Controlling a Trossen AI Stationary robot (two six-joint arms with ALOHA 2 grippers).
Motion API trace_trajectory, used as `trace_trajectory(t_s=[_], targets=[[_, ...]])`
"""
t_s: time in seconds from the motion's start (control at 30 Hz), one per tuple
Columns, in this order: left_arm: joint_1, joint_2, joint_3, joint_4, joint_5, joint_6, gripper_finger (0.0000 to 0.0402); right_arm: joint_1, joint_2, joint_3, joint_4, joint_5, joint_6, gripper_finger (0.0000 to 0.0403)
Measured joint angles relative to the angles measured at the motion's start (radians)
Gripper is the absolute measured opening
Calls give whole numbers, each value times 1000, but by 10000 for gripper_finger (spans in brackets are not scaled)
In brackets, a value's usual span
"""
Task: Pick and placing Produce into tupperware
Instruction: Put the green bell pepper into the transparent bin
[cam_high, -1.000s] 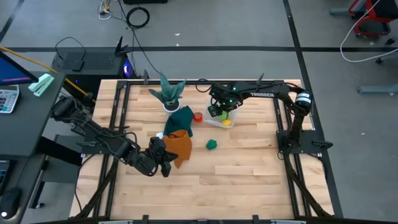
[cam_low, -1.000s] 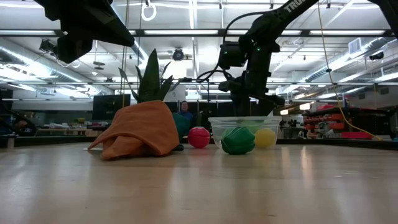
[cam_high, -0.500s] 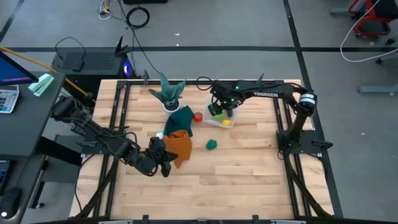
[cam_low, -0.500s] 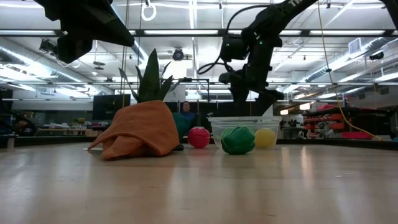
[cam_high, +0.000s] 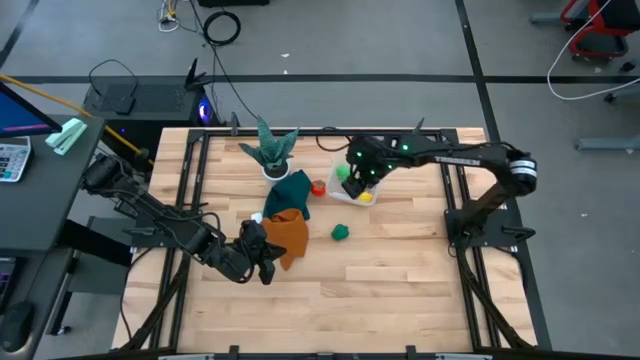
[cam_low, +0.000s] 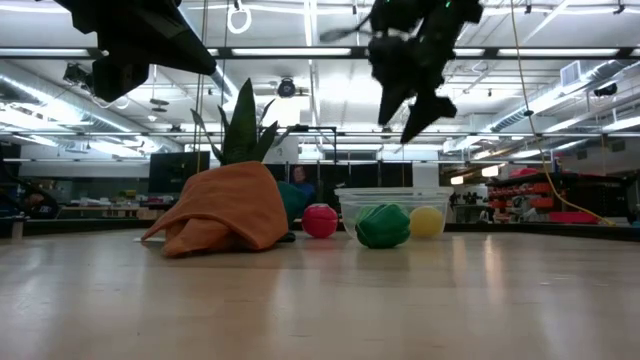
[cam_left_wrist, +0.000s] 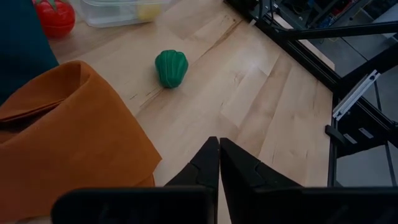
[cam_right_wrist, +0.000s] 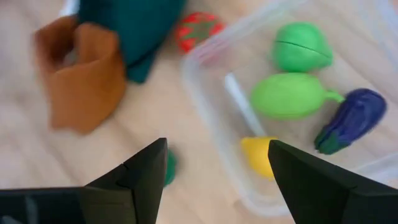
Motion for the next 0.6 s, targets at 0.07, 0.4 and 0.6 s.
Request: trace_trajectory(t_s=[0.07,0.4,0.6], targets=[[0,0,0,0,0,3,13,35,-34,0,-12,0,-22,239],[0,0,0,1,18,9,23,302,-139,0,-160,8,-256,236],[0,0,0,1,19,9,19,481,-131,0,-225,145,-402,237]])
